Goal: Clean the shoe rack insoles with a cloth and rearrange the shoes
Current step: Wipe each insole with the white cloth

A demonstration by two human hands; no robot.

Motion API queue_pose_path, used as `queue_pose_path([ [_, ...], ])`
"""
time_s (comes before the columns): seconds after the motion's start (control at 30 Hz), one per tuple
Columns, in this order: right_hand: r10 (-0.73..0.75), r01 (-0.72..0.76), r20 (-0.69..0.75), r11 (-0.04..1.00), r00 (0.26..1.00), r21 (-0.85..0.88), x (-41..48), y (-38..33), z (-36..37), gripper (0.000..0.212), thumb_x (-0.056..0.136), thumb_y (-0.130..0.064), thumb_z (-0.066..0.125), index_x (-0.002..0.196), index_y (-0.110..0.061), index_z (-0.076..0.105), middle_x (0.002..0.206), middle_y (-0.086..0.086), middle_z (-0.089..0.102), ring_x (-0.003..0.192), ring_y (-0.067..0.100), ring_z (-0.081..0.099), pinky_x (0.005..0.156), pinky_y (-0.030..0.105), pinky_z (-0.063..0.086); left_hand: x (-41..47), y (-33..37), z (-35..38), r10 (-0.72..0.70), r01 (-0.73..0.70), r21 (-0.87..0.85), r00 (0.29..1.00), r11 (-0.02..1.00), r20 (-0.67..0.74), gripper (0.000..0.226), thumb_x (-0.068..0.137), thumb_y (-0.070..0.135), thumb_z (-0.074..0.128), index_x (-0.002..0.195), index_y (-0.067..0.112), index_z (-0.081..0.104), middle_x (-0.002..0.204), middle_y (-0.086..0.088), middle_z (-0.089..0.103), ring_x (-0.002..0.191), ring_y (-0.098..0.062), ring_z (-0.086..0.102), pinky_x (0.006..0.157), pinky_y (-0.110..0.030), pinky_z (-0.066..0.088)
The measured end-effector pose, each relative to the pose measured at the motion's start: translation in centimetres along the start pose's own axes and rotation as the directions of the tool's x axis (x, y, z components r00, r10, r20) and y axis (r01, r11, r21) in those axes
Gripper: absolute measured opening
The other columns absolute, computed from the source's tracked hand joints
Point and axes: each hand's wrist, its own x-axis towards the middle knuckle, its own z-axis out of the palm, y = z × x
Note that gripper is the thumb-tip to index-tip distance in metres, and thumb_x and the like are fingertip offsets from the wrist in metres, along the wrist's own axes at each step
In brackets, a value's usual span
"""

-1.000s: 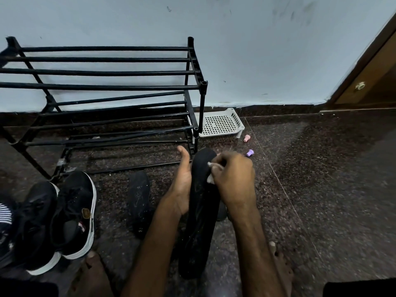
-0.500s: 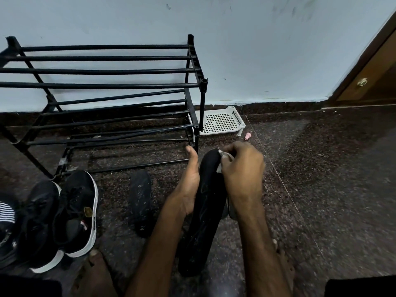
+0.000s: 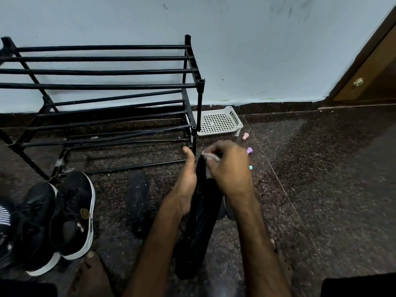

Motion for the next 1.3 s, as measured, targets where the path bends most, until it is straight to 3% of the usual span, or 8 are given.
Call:
queue_pose_path([
  [0.1, 0.037, -0.033, 0.157, 0.999, 0.987, -0.026, -0.2, 0.5, 0.1, 0.010, 0.081, -0.010, 0.072, 0.080, -0.021, 0.072, 0.075, -0.012, 0.067, 0.067, -0.002, 0.063, 0.068, 0.016, 0.054, 0.0, 0.0, -0.4, -0.007, 0.007, -0.025, 1.000, 1.000, 0.004, 0.095, 0.090, 0.074, 0.009, 0.079, 0.002, 0.072, 0.066, -0.013, 0.070, 0.060, -0.021, 0.070, 0.053, -0.024, 0.055],
  [0.3, 0.092, -0.113, -0.287, 0.992, 0.954, -0.057, 0.0, 2.0, -1.4, 0.009, 0.085, -0.011, 0.070, 0.094, -0.013, 0.072, 0.096, -0.002, 0.067, 0.081, 0.008, 0.060, 0.074, 0.013, 0.044, -0.2, 0.1, 0.2, -0.076, 0.076, -0.005, 0.996, 0.997, 0.050, 0.102, 0.085, 0.081, 0.008, 0.088, 0.008, 0.079, 0.083, -0.014, 0.074, 0.074, -0.025, 0.073, 0.066, -0.033, 0.061],
  [0.4, -0.007, 0.011, -0.086, 0.999, 0.996, 0.049, -0.2, 1.2, -1.0, 0.010, 0.083, -0.008, 0.073, 0.092, -0.014, 0.072, 0.093, -0.005, 0.066, 0.080, 0.003, 0.061, 0.070, 0.005, 0.045, 0.3, -0.1, -0.6, -0.058, 0.058, 0.001, 0.998, 0.998, -0.006, 0.100, 0.084, 0.081, 0.009, 0.092, 0.008, 0.076, 0.087, -0.018, 0.071, 0.078, -0.027, 0.070, 0.067, -0.034, 0.060],
  [0.57, -0.085, 0.078, 0.190, 0.996, 0.978, 0.047, -1.4, 1.9, 1.4, 0.014, 0.077, -0.004, 0.069, 0.082, -0.017, 0.072, 0.087, -0.005, 0.068, 0.085, 0.011, 0.065, 0.081, 0.034, 0.054, 0.5, -0.2, -1.6, 0.006, -0.002, 0.039, 0.996, 0.999, -0.089, 0.096, 0.085, 0.080, 0.015, 0.087, 0.007, 0.077, 0.082, -0.017, 0.072, 0.074, -0.026, 0.071, 0.064, -0.031, 0.059],
  [0.77, 0.002, -0.025, -0.170, 0.991, 0.985, -0.135, -1.3, 1.3, 1.2, 0.009, 0.088, -0.010, 0.064, 0.095, -0.013, 0.070, 0.099, -0.001, 0.063, 0.086, 0.018, 0.061, 0.080, 0.029, 0.046, 0.9, -0.5, -1.0, 0.007, -0.005, 0.042, 0.998, 0.999, -0.055, 0.095, 0.085, 0.081, 0.015, 0.090, 0.009, 0.077, 0.086, -0.013, 0.072, 0.081, -0.024, 0.070, 0.073, -0.031, 0.057],
  [0.97, -0.063, 0.059, 0.105, 0.997, 0.992, 0.043, -0.8, 1.1, 1.6, 0.012, 0.082, -0.005, 0.069, 0.087, -0.015, 0.074, 0.090, -0.004, 0.069, 0.083, 0.010, 0.065, 0.083, 0.034, 0.055, 0.6, 0.1, -1.9, 0.010, -0.009, 0.034, 0.999, 0.999, -0.050, 0.096, 0.084, 0.083, 0.015, 0.084, 0.004, 0.071, 0.080, -0.017, 0.066, 0.075, -0.027, 0.067, 0.068, -0.031, 0.056],
  [1.13, 0.029, -0.047, -0.179, 0.994, 0.983, -0.096, -0.5, 1.5, 1.0, 0.009, 0.087, -0.011, 0.066, 0.093, -0.016, 0.071, 0.099, -0.001, 0.065, 0.085, 0.017, 0.064, 0.084, 0.038, 0.054, 0.6, -0.3, -1.0, 0.001, 0.000, 0.069, 1.000, 0.998, -0.015, 0.095, 0.085, 0.080, 0.015, 0.096, 0.008, 0.076, 0.088, -0.015, 0.072, 0.080, -0.025, 0.070, 0.070, -0.029, 0.059],
  [1.3, -0.058, 0.042, 0.217, 0.996, 0.974, 0.080, -0.8, 0.6, 1.0, 0.010, 0.081, -0.009, 0.071, 0.084, -0.017, 0.075, 0.085, -0.007, 0.069, 0.079, 0.008, 0.065, 0.078, 0.026, 0.054, 0.5, 0.2, -2.2, 0.018, -0.014, 0.071, 0.998, 0.997, -0.065, 0.095, 0.083, 0.082, 0.014, 0.091, 0.004, 0.069, 0.082, -0.019, 0.065, 0.075, -0.028, 0.064, 0.066, -0.032, 0.053],
])
